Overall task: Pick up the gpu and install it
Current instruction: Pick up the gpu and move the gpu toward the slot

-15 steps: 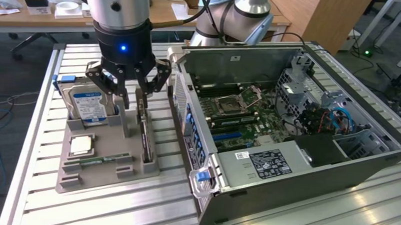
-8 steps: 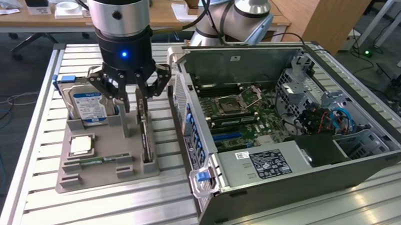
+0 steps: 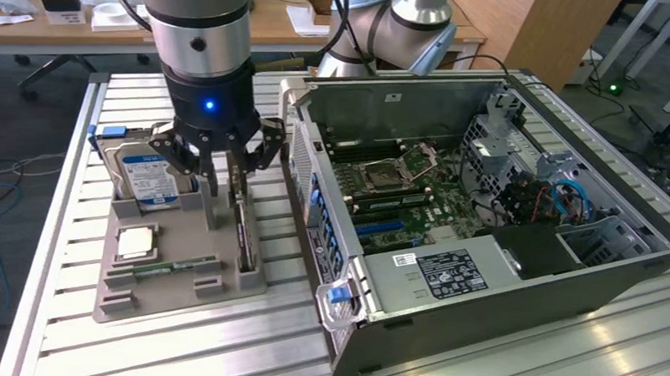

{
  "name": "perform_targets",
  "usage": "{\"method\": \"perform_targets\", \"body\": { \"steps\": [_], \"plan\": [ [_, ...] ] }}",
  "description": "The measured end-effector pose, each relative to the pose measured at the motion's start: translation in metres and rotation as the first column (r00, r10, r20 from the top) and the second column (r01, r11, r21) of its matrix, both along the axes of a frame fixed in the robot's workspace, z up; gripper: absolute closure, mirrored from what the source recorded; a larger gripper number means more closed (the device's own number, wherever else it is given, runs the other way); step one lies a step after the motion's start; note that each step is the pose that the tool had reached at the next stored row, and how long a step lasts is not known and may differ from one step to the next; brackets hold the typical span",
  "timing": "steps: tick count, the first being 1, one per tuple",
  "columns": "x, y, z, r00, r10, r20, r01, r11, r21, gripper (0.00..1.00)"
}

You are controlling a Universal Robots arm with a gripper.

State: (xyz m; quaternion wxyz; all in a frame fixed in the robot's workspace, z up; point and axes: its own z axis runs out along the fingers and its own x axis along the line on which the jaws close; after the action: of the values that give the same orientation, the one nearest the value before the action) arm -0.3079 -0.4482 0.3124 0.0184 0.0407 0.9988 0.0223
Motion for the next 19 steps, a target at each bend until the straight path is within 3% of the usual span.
{"method": "perform_targets", "body": {
  "steps": [13,19],
  "plan": [
    [0.000,0.0000,-0.0073,1.0000,0.000,0.0002,0.000,1.0000,0.0002,0.58],
    [0.000,0.0000,-0.0173,1.0000,0.000,0.0000,0.000,1.0000,0.0000,0.58]
  ]
}}
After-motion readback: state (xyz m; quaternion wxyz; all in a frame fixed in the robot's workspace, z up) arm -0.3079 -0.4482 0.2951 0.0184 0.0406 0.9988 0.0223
